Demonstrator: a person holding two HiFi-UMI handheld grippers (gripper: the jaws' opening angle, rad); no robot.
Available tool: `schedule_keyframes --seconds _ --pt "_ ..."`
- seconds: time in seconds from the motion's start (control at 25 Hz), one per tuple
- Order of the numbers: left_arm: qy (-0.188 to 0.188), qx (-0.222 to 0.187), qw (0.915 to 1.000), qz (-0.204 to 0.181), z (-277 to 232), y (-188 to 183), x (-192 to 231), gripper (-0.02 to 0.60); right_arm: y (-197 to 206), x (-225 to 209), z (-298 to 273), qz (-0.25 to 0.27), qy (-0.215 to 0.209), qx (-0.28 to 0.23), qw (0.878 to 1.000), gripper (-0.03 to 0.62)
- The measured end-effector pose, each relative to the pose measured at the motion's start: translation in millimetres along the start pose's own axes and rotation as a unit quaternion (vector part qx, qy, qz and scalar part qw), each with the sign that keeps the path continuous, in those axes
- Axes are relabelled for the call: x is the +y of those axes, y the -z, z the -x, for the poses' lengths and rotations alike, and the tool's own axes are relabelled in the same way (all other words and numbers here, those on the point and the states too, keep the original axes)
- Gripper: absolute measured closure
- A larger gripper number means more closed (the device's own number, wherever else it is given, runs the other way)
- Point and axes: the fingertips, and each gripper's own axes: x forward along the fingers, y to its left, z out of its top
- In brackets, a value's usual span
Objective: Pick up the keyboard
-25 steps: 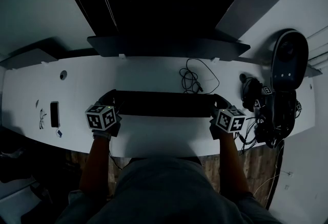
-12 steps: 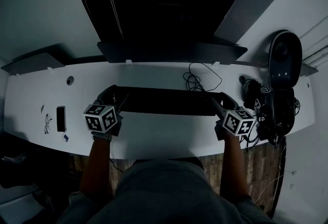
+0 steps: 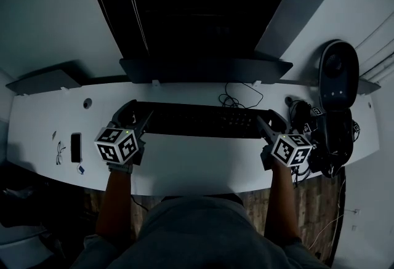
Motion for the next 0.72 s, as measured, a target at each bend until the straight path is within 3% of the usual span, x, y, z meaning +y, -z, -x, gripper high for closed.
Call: schedule_keyframes --seconds 0.72 --pt "-0.020 -0.092 0.9948 -0.039 17 -99 -59 0.304 -109 -11 40 0.052 -0.033 -0.085 0.994 0.326"
